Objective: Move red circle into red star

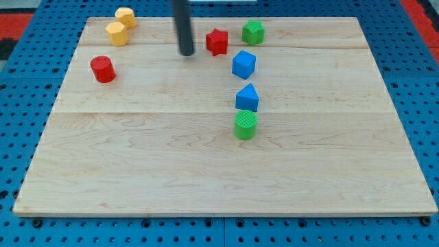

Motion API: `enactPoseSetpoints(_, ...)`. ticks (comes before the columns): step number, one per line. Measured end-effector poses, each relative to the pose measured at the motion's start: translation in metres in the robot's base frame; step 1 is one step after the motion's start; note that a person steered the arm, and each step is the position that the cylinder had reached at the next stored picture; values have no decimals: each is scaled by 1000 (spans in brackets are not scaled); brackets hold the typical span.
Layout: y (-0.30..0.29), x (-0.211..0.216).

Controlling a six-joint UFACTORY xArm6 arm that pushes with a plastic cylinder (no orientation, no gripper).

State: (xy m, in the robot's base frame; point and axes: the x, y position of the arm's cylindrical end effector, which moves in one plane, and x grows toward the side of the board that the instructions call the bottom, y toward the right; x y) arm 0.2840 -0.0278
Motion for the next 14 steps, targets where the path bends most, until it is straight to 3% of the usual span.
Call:
enactPoseSetpoints(1,48,-18)
enactPoseSetpoints(2,46,-38)
enactPoseSetpoints(3,-72,-12)
enactPoseSetpoints(5,-131,126)
enactPoseSetpoints(6,-212,99)
enactPoseSetpoints(7,-243,73)
enactPoseSetpoints(8,-220,70)
enactPoseSetpoints(11,-68,48)
enactPoseSetpoints(12,-37,12)
enactPoseSetpoints(14,-52,-37)
